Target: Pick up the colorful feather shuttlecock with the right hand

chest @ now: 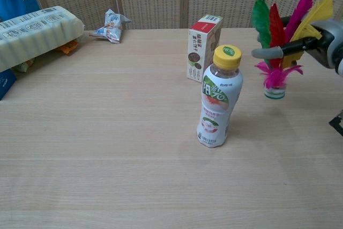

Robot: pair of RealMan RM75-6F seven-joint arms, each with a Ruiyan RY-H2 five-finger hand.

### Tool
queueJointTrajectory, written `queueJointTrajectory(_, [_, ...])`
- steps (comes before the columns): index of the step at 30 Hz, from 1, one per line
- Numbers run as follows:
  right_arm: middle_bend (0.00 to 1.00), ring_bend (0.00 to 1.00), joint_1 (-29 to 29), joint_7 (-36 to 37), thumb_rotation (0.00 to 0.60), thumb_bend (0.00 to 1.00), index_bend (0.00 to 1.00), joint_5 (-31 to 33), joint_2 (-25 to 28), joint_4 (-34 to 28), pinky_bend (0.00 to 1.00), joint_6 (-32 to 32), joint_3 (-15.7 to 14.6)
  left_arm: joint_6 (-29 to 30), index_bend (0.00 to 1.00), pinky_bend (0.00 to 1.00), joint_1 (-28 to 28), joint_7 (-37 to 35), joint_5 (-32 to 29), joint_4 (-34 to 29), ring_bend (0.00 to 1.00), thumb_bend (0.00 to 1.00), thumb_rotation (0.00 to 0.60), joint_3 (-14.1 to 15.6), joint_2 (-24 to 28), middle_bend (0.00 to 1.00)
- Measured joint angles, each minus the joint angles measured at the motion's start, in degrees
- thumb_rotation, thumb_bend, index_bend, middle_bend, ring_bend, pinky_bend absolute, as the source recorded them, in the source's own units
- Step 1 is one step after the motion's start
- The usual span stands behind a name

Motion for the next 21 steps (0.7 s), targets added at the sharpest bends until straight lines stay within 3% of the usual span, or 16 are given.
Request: queueJointTrajectory(21, [0.81,0.53,1.8,-19.0,0.600,0.10,0.52,7.6,15.6,-28.8,0.82,7.4,11.8,1.6,0.19,0.00,0.4,-2.6,3.1,0.2,0.00,0.00,0.600,1.0,1.1,0.00])
